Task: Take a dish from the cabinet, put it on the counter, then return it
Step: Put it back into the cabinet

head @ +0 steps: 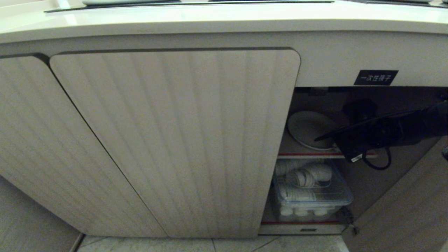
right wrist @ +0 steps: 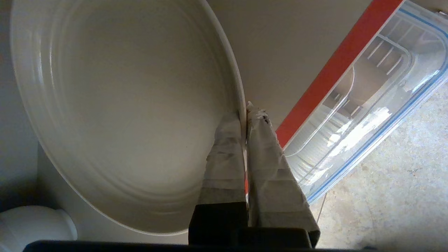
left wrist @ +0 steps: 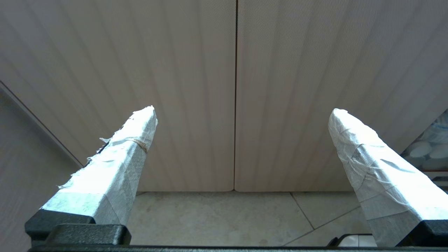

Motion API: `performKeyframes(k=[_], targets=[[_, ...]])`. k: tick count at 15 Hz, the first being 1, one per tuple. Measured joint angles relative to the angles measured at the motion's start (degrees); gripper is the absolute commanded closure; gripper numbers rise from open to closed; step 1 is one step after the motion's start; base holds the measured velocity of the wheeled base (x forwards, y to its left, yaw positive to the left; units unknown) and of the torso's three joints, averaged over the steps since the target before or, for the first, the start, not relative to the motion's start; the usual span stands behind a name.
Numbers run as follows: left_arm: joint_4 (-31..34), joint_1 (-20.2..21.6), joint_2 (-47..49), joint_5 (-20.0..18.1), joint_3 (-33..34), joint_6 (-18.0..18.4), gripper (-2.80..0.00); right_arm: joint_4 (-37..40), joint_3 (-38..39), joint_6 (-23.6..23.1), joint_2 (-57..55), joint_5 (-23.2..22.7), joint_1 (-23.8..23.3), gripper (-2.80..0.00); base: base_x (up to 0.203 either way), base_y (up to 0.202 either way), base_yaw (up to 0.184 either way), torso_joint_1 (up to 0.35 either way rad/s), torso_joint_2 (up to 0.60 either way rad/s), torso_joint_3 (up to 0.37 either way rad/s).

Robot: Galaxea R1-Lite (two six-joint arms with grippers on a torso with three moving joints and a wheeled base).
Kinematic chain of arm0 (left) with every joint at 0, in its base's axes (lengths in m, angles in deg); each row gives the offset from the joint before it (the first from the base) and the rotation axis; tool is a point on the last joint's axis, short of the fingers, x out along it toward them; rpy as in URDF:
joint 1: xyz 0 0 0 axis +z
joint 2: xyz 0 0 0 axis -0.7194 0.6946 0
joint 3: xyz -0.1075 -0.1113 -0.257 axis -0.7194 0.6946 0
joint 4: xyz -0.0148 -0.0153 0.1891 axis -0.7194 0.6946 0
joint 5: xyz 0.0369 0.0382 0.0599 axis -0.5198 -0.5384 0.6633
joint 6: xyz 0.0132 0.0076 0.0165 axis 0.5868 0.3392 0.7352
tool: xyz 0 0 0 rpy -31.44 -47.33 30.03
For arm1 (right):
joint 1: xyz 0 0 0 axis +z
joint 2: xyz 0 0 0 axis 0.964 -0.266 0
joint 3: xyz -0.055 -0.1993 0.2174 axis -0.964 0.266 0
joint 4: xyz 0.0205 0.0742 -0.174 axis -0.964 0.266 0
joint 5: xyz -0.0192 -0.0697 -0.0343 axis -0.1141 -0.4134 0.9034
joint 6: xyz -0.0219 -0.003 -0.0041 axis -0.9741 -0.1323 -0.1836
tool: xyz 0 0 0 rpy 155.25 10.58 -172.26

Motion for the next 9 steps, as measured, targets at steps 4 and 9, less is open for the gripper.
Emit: performKeyframes(k=[4, 9], targets=[[0.0, 0.0, 0.0, 0.0, 0.0, 0.0, -2.80, 0.0, -0.1, -0.1, 0.0, 0.0, 0.0, 0.00, 0.000, 0.000, 0.000, 0.000, 0.00, 0.000], [0.0, 0.0, 0.0, 0.0, 0.0, 0.0, -2.80, 0.1, -0.2, -0.8, 0.0, -0.1, 0.0, 0.00, 0.000, 0.000, 0.000, 0.000, 0.00, 0.000]])
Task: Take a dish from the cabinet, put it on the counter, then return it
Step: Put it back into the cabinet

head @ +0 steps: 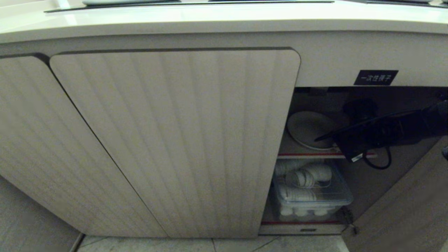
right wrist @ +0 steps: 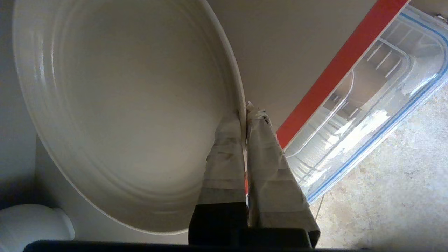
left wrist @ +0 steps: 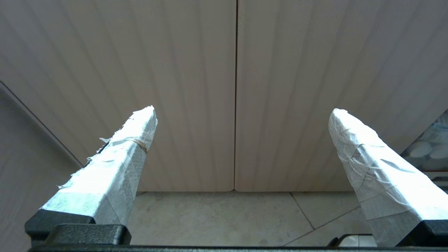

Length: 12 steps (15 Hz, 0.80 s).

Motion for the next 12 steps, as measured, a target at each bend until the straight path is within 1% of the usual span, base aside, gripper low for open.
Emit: performKeyframes(k=[3, 4, 7, 9, 12], targets=[[0.0, 0.0, 0.0, 0.0, 0.0, 0.0, -2.80, 0.1, 0.0, -0.7, 0.0, -0.1, 0.0, 0.00, 0.000, 0.000, 0.000, 0.000, 0.00, 0.000], [0.0, 0.0, 0.0, 0.0, 0.0, 0.0, -2.80, 0.1, 0.0, -0.8, 0.0, -0.1, 0.0, -2.80, 0.000, 0.000, 0.000, 0.000, 0.00, 0.000], [0.0, 0.0, 0.0, 0.0, 0.0, 0.0, -2.80, -0.2, -0.1, -0.9, 0.1, 0.1, 0.0, -2.80, 0.000, 0.000, 0.000, 0.000, 0.00, 0.000], [0.0, 0.0, 0.0, 0.0, 0.0, 0.0, -2.80, -0.6, 0.0, -0.9, 0.1, 1.4, 0.0, -2.80, 0.000, 0.000, 0.000, 0.000, 0.00, 0.000], [0.0, 0.0, 0.0, 0.0, 0.0, 0.0, -2.80, -0.6, 0.0, -0.9, 0.1, 1.7, 0.0, -2.80, 0.000, 0.000, 0.000, 0.000, 0.00, 0.000]])
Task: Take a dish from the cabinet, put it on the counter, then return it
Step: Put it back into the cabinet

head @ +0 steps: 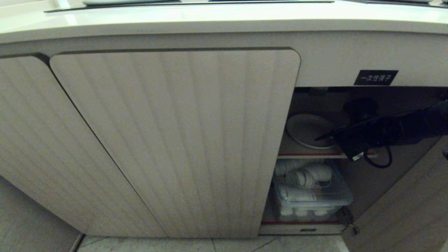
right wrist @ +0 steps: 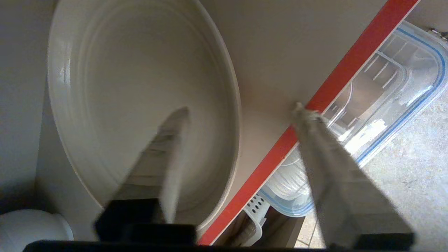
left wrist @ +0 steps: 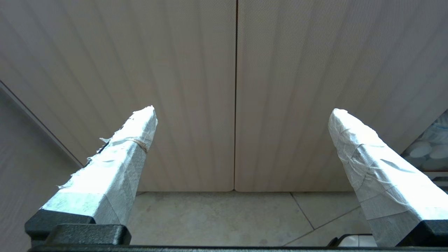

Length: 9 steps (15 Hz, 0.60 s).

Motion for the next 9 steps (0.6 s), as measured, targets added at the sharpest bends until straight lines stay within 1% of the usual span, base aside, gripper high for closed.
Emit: performKeyframes(k=[4, 7, 9], targets=[[0.0, 0.0, 0.0, 0.0, 0.0, 0.0, -2.80, 0.1, 0.3, -0.4, 0.1, 1.0, 0.0, -2.80, 0.000, 0.000, 0.000, 0.000, 0.00, 0.000], [0.0, 0.0, 0.0, 0.0, 0.0, 0.0, -2.80, 0.0, 1.8, -4.3, 0.4, 2.4, 0.0, -2.80, 0.000, 0.000, 0.000, 0.000, 0.00, 0.000], [0.0, 0.0, 0.0, 0.0, 0.0, 0.0, -2.80, -0.1, 2.9, -5.1, 0.7, 2.8, 0.1, -2.80, 0.000, 0.000, 0.000, 0.000, 0.00, 0.000]])
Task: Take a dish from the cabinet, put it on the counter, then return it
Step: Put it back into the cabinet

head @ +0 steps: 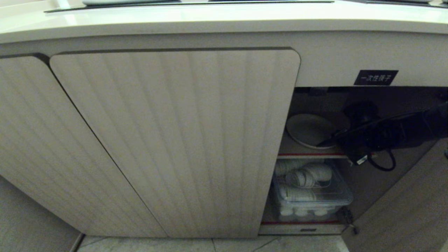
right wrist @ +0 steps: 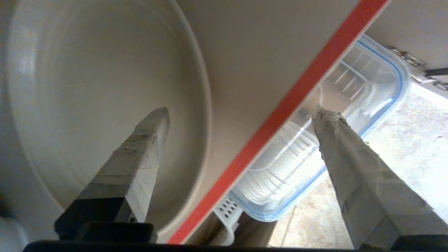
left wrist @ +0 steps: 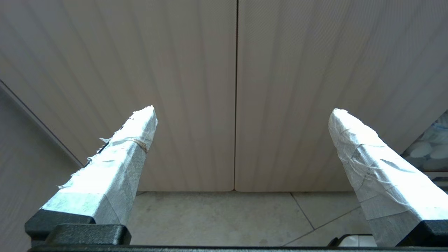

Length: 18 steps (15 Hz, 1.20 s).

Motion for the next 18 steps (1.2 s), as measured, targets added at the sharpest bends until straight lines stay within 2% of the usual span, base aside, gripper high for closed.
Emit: performKeyframes(k=[6, 11, 18], targets=[[0.0, 0.0, 0.0, 0.0, 0.0, 0.0, -2.80, -5.5, 6.1, -5.8, 1.8, 1.2, 0.2, -2.80, 0.000, 0.000, 0.000, 0.000, 0.00, 0.000], [0.0, 0.0, 0.0, 0.0, 0.0, 0.0, -2.80, -5.9, 7.8, -8.8, 2.6, 2.8, 0.4, -2.80, 0.000, 0.000, 0.000, 0.000, 0.00, 0.000], [0.0, 0.0, 0.0, 0.0, 0.0, 0.0, -2.80, -5.9, 8.9, -9.5, 3.6, 3.1, 0.6, -2.80, 0.000, 0.000, 0.000, 0.000, 0.00, 0.000]])
